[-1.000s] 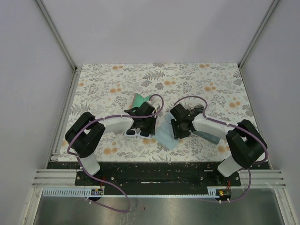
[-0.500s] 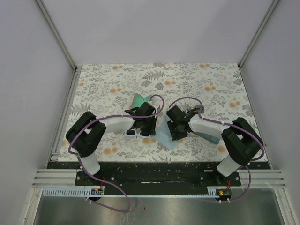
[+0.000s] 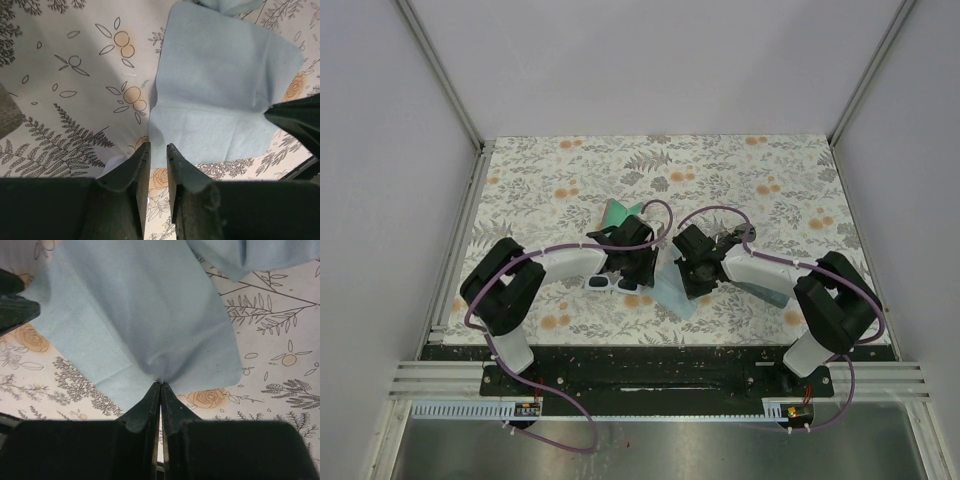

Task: Organize the sunglasses
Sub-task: Pick up the glasses cleaning cloth from the center of the board.

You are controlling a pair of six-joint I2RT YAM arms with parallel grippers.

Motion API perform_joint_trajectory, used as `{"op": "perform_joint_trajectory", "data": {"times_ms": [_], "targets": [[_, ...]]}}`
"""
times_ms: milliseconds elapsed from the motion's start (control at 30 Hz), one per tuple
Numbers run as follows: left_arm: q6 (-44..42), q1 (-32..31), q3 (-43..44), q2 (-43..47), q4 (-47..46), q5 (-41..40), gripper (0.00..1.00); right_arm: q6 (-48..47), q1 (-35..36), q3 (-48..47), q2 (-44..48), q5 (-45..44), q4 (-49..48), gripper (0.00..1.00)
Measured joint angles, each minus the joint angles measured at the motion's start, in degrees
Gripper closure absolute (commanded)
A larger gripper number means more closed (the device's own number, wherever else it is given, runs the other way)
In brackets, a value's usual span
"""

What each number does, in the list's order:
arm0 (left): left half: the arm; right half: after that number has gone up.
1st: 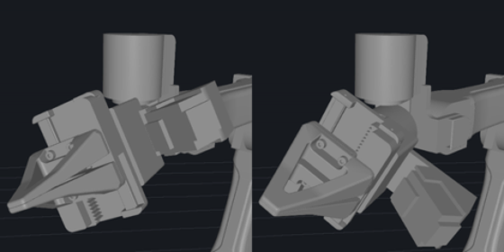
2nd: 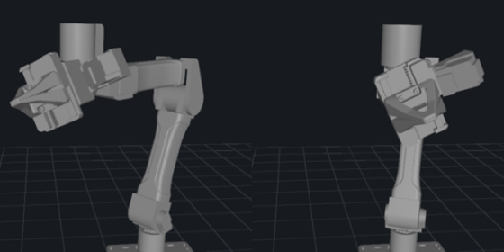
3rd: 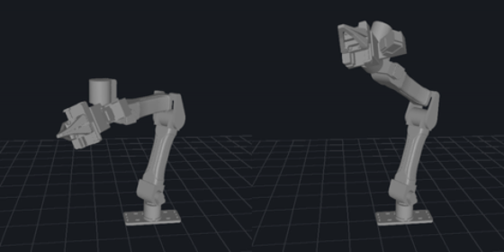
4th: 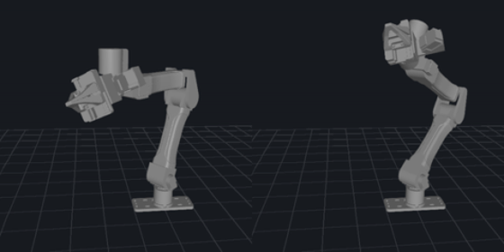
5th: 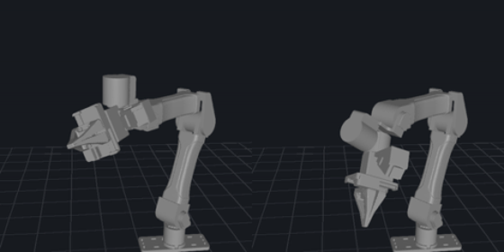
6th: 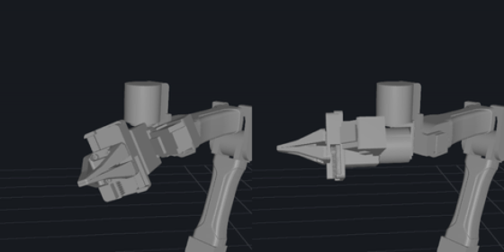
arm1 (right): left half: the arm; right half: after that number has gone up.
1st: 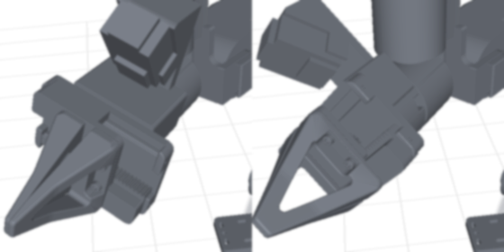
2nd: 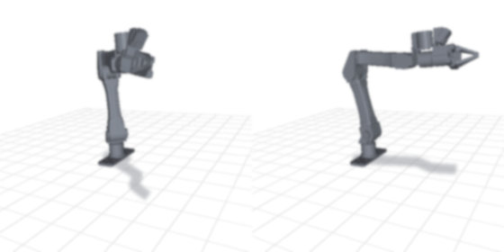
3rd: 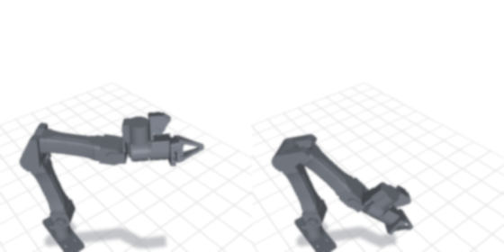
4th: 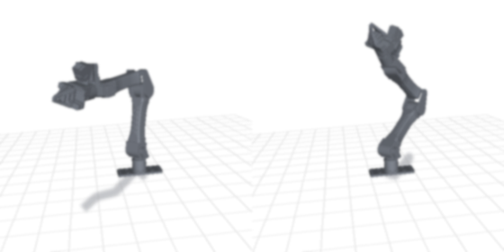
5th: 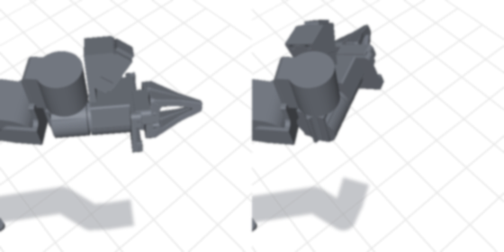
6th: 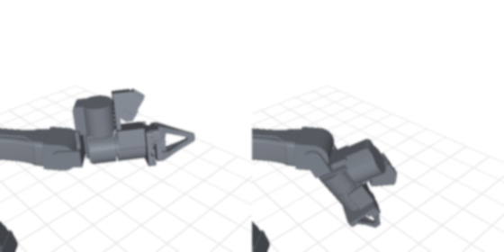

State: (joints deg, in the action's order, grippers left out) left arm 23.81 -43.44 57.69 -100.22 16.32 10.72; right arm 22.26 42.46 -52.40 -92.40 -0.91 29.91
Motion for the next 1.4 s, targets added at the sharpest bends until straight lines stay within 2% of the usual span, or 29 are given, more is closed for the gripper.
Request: {"op": "perform_joint_trajectory", "data": {"times_ms": [100,200,333,433,567,733,833,1033,1167,1400], "targets": [[-1.6,0.07,1.01,0.33,0.59,-0.2,0.62,0.02,0.02,-0.02,1.36,1.77,0.22,0.91],[-3.41,0.44,2.32,0.57,0.94,0.11,0.57,0.04,0.04,-0.2,2.62,3.58,1.05,0.9],[-6.84,1.09,4.63,0.57,1.05,1.16,0.52,0.07,0.15,-0.61,3.48,4.94,2.01,0.88],[-10.34,1.36,5.55,0.57,0.79,1.81,0.5,0.07,0.2,-0.76,3.52,5.11,2.58,0.79],[-13.86,1.57,5.57,0.48,0.81,3.8,0.5,0.66,0.2,-0.76,3.52,5.11,2.99,0.73],[-17.99,1.68,5.57,-0.04,-0.07,8.31,0.3,1.62,0.2,-0.66,3.82,5.09,3.13,0.65],[-21.11,1.84,5.4,-0.07,-1.16,10.38,0.25,2.47,0.2,0.09,5.11,5.01,3.08,0.59],[-28.46,2.78,4.55,0.52,-3.54,13.75,0.25,4.81,0.24,3.06,11.65,3.93,3.82,0.61],[-34.14,5.2,4.55,0.52,-3.1,18.25,0.3,7.85,0.24,4.63,17.75,1.6,3.69,0.6],[-49.9,6.25,3.56,1.97,-0.96,23.21,0.31,22.03,0.26,8.87,27.32,-2.08,3.5,0.57]]}}
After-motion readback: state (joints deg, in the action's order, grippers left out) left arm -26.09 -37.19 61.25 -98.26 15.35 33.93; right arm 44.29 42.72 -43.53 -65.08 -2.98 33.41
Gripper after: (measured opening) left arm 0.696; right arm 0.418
